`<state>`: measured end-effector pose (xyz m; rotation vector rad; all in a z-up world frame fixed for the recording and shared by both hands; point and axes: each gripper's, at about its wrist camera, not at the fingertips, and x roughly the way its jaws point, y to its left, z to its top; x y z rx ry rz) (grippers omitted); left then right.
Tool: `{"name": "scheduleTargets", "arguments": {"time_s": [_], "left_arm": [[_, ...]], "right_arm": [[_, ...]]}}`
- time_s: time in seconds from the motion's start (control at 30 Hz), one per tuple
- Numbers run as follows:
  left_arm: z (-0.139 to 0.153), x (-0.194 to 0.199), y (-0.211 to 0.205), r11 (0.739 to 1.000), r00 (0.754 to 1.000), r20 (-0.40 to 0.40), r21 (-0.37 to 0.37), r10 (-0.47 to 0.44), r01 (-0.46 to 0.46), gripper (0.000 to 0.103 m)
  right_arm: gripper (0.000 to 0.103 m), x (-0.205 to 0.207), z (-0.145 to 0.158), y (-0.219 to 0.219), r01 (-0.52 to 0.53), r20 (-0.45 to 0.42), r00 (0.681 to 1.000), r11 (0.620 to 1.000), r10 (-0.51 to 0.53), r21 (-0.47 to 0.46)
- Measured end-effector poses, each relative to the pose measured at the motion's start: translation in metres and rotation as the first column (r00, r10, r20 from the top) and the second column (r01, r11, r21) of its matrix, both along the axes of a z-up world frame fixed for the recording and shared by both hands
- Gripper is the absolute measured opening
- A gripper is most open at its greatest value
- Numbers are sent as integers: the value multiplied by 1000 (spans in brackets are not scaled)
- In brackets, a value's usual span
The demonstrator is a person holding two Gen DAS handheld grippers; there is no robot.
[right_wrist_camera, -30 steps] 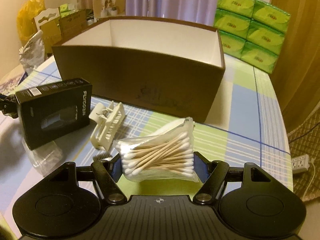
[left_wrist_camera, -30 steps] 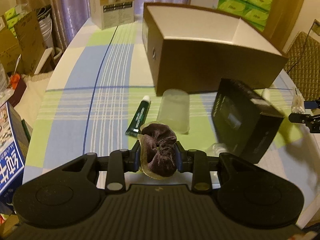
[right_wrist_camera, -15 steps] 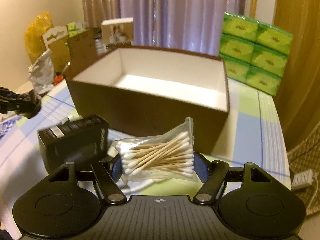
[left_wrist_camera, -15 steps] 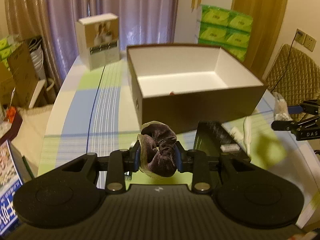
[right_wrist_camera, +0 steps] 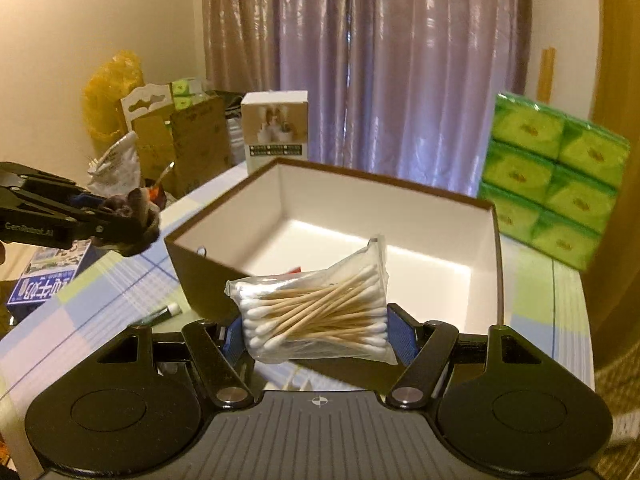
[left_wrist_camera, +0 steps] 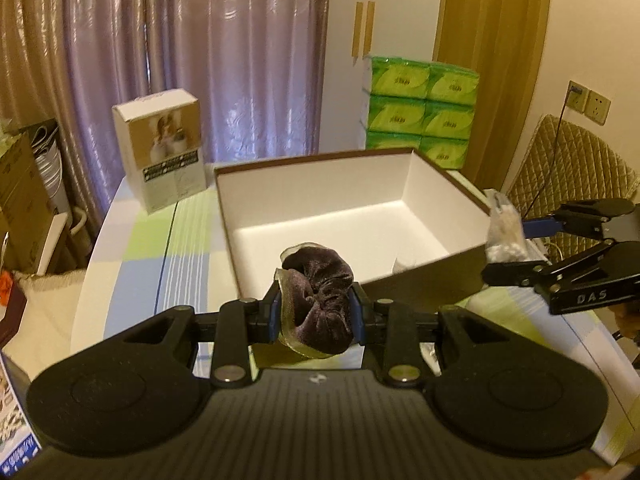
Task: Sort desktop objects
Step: 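Carry the scrunchie and cotton swab bag over the box with both tools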
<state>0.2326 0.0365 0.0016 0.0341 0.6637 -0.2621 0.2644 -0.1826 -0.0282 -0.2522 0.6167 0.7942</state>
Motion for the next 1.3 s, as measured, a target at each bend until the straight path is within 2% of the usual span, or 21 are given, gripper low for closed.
{"name": "scheduleTargets", "arguments": {"time_s": [0.37, 0.73, 0.97, 1.3], "left_arm": [[3, 61, -10, 1000, 1000, -5, -4, -17, 17, 28], [-25, 127, -20, 998, 993, -115, 47, -22, 28, 28], [-37, 158, -27, 996, 986, -166, 84, -29, 43, 28], [-60, 177, -36, 990, 973, -230, 127, -27, 57, 32]], "right_arm": [[68, 54, 5, 30, -24, 10, 1000, 1000, 24, 3], [68, 101, -24, 61, -61, -37, 998, 993, 57, -103], [67, 126, -35, 71, -58, -94, 995, 991, 46, -122], [68, 140, -47, 78, -67, -127, 991, 985, 47, -158]]}}
